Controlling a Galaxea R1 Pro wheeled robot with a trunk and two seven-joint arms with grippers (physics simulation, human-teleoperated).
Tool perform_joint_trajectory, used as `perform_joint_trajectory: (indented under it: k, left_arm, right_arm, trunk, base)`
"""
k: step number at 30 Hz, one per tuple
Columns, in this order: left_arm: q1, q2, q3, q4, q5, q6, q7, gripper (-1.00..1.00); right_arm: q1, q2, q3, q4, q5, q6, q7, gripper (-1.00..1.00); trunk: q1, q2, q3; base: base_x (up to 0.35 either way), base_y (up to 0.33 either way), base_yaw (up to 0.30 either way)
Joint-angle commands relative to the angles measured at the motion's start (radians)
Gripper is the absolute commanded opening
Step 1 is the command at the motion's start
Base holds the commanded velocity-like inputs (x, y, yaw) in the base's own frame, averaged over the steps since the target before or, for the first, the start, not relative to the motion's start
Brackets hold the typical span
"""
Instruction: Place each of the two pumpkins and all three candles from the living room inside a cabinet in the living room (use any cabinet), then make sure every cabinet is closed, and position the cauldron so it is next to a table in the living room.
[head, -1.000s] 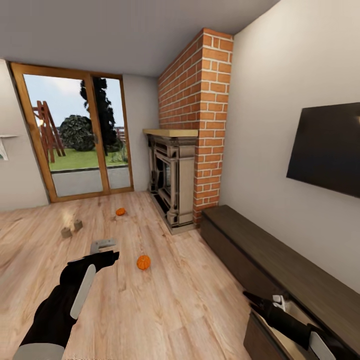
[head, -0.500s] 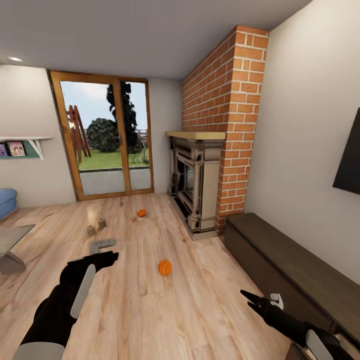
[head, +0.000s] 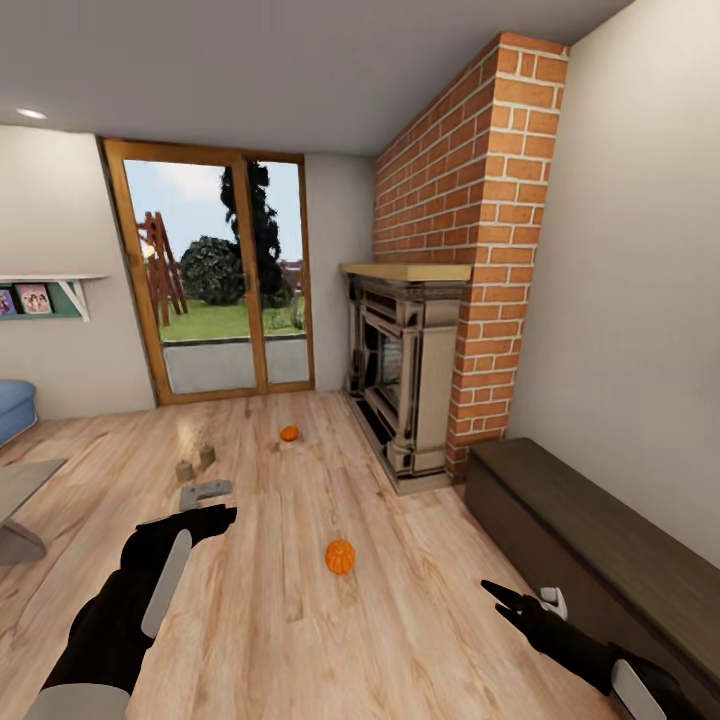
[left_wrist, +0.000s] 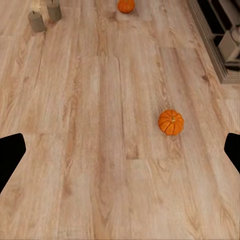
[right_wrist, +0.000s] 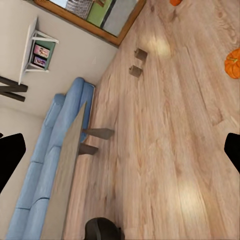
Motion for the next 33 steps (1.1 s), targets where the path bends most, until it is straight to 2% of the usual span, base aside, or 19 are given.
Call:
perform_joint_trajectory:
  k: [1,15,33]
  left_arm:
    - [-0.001,0.0,0.0,-0.001,0.011,0.004,0.008,1.0]
    - [-0.001,0.0,0.0,0.001,0.01,0.004,0.007,1.0]
    - [-0.001,0.0,0.0,0.001,0.01,0.004,0.005,1.0]
  right_arm:
    - [-0.001,0.0,-0.001,0.0,-0.006,0.008,0.001,1.0]
    - [-0.001,0.0,-0.001,0.0,-0.006,0.007,-0.001,1.0]
    - [-0.001,0.0,-0.001,0.0,-0.006,0.008,-0.001,1.0]
  trunk:
    - [0.001,-0.001,-0.001]
    - [0.001,-0.001,-0.001]
    - [0.001,-0.001,0.012]
  base:
    - [0.335,0.014,0.001]
    - [0.336,0.002,0.012]
    - [0.335,0.064,0.236]
